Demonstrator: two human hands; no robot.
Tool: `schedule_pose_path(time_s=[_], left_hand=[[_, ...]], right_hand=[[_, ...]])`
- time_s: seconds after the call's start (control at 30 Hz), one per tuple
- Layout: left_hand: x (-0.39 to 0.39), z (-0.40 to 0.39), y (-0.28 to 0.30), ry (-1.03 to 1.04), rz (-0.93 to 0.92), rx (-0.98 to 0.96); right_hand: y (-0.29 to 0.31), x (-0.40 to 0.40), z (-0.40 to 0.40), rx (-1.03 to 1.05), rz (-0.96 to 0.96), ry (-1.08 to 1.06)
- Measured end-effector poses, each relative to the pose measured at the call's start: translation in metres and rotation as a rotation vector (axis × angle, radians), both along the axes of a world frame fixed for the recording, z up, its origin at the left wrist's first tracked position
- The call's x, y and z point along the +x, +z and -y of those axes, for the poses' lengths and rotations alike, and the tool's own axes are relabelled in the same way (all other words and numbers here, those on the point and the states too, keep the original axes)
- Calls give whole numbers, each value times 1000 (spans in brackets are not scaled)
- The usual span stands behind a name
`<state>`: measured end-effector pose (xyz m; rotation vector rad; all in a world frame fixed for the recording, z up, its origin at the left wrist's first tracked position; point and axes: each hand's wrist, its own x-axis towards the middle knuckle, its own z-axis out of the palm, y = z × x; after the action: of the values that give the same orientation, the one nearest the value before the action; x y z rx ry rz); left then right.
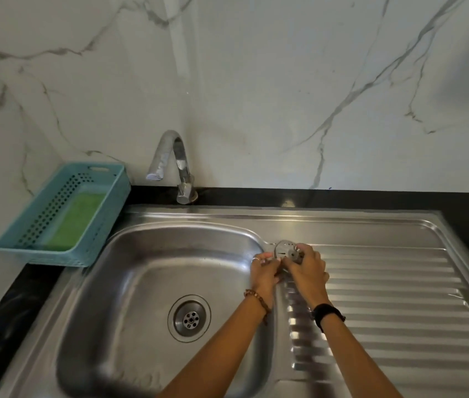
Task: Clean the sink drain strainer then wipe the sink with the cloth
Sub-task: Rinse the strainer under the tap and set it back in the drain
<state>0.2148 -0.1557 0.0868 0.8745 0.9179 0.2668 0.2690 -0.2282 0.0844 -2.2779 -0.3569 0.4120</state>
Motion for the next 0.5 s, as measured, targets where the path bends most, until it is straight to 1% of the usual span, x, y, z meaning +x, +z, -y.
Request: schedule_pose_path(time_s=[0.1,0.17,0.23,0.33,0.43,0.5], left_hand=[[-24,-25,7,64,75,-112],[-48,-52,8,77,115,-137],[-75,-86,9,95,119,-129],[-107,-135,9,132,125,-139],[-128,-174,5,140,126,-164],[-134,-190,4,124,123,-173]], right_hand=[[10,-23,-26,53,9,30],[19,-34,-53,67,79,73],[32,-44,-93,151,106,152],[52,-53,-160,324,29,282],[63,-54,-220,376,-22,275],[63,-56,-243,362,-22,254]])
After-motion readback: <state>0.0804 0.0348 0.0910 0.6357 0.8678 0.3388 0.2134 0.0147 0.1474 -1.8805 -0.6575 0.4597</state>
